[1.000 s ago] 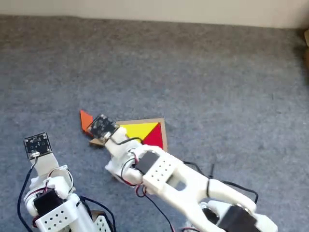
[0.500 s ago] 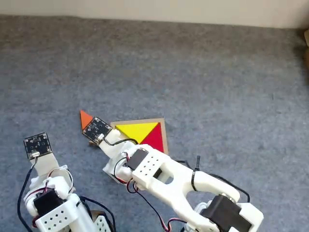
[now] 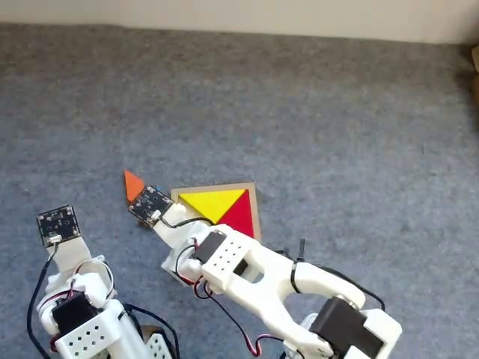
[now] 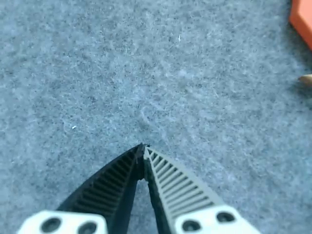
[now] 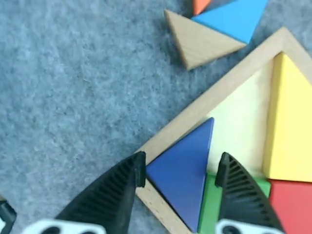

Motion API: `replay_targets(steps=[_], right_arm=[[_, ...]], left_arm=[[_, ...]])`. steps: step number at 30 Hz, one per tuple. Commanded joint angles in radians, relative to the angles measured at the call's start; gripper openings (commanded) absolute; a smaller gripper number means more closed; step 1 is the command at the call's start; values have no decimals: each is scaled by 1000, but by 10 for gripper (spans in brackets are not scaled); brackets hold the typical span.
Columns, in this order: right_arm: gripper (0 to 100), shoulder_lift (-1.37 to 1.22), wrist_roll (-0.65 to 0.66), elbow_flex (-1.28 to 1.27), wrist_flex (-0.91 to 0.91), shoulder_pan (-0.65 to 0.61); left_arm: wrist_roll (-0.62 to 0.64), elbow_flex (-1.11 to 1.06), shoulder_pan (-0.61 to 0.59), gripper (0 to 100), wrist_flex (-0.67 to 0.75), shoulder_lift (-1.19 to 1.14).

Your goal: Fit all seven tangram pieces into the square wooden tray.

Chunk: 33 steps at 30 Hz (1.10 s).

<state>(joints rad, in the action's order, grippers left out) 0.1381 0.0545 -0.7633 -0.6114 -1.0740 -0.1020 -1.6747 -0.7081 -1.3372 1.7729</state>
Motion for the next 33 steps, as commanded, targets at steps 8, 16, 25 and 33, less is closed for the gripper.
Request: replay_targets(steps=[8,16,25,33], right_arm=[[220,246,11,30,-74,-4],[33,320,3,30,-134,77],[16,541,6,-87,-193,358],[20,966,3,-429,-193,584]], left_arm=[[2,-21,-12,7,-11,58],[2,-21,-5,7,-11,58],[2,-21,-4,7,-11,58],[2,-21,-4,7,-11,58]])
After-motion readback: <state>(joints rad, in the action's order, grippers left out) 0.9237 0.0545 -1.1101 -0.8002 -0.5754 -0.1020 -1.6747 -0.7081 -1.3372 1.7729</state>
